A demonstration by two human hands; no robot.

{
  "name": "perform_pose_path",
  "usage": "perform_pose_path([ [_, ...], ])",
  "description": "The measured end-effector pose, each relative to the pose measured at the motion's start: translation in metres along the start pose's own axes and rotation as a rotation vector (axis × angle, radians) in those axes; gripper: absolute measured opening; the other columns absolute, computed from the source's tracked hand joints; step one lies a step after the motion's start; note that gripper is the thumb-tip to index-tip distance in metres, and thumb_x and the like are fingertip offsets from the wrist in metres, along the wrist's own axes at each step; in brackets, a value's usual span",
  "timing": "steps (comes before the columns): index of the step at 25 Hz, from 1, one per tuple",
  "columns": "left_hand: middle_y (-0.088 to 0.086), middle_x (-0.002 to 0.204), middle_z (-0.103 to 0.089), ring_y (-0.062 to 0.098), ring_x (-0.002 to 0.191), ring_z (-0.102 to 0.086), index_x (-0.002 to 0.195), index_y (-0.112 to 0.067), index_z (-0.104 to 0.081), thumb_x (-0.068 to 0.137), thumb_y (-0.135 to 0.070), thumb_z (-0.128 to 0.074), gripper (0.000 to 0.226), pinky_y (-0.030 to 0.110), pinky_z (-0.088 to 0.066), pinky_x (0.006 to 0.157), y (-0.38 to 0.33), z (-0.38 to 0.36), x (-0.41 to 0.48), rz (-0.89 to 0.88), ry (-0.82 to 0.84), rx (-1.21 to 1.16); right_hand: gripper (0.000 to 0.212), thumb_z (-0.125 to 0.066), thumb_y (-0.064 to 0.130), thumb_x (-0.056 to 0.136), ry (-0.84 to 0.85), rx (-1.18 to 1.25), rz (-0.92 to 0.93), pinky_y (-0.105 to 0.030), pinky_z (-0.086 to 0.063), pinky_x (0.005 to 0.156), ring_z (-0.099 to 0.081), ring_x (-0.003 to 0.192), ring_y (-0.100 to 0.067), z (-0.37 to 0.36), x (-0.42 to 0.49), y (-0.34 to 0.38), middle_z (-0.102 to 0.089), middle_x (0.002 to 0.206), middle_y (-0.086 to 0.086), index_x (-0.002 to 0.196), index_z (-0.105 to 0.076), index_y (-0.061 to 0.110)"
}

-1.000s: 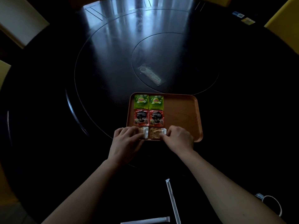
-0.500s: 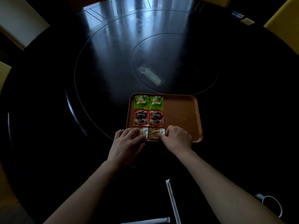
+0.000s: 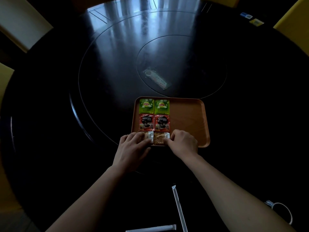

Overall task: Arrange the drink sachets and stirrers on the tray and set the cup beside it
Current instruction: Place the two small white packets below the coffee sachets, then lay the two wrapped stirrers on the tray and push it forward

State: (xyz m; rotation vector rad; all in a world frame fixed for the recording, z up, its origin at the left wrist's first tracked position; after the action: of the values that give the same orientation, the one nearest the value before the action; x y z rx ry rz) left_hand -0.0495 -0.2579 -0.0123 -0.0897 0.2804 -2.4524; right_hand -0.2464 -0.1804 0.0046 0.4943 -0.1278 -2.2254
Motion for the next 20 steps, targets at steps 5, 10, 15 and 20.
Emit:
perform_pose_path([
  [5, -0.001, 0.134, -0.055, 0.022, 0.124, -0.047, 0.127, -0.036, -0.057, 0.090, -0.053, -0.040, 0.044, 0.043, -0.038, 0.099, 0.002, -0.003, -0.001, 0.011, -0.007, -0.025, 0.037, -0.061, 0.059, 0.084, -0.005, 0.038, 0.020, -0.032, -0.051, 0.067, -0.063, 0.080, -0.020, 0.003, -0.003, -0.002, -0.065, 0.084, 0.002, 0.081, -0.062, 0.022],
  [10, 0.002, 0.132, -0.057, 0.023, 0.122, -0.049, 0.126, -0.032, -0.058, 0.089, -0.050, -0.042, 0.044, 0.043, -0.039, 0.097, -0.003, 0.005, -0.012, 0.075, -0.065, -0.095, 0.030, -0.063, 0.048, 0.086, -0.062, 0.168, 0.062, -0.033, -0.048, 0.063, -0.061, 0.076, -0.021, 0.009, -0.020, -0.010, -0.064, 0.078, 0.002, 0.072, -0.059, 0.022],
  [15, -0.001, 0.119, -0.059, 0.020, 0.110, -0.054, 0.121, -0.027, -0.062, 0.088, -0.037, -0.057, 0.034, 0.040, -0.044, 0.089, -0.017, 0.006, -0.065, 0.120, -0.164, -0.198, 0.025, -0.064, 0.042, 0.087, -0.069, 0.248, 0.096, -0.034, -0.050, 0.064, -0.060, 0.074, -0.016, 0.002, -0.070, -0.034, -0.063, 0.076, 0.004, 0.073, -0.059, 0.022],
  [20, -0.009, 0.097, -0.059, 0.013, 0.086, -0.057, 0.110, -0.030, -0.065, 0.085, -0.037, -0.057, 0.027, 0.033, -0.046, 0.073, -0.037, -0.019, -0.139, 0.123, -0.053, -0.230, 0.024, -0.063, 0.044, 0.085, 0.035, 0.240, 0.076, -0.035, -0.050, 0.064, -0.061, 0.073, -0.018, -0.022, -0.126, -0.064, -0.063, 0.073, 0.004, 0.074, -0.060, 0.023],
])
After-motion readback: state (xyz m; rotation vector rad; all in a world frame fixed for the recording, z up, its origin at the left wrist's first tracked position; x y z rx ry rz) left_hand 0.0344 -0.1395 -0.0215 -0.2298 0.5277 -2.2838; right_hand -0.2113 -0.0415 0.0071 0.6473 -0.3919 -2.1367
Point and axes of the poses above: each hand's wrist, its own x-axis towards the middle knuckle, its own z-axis out of the back of the hand, y = z × x, the point moved 1 cm from there along x, towards the middle knuckle
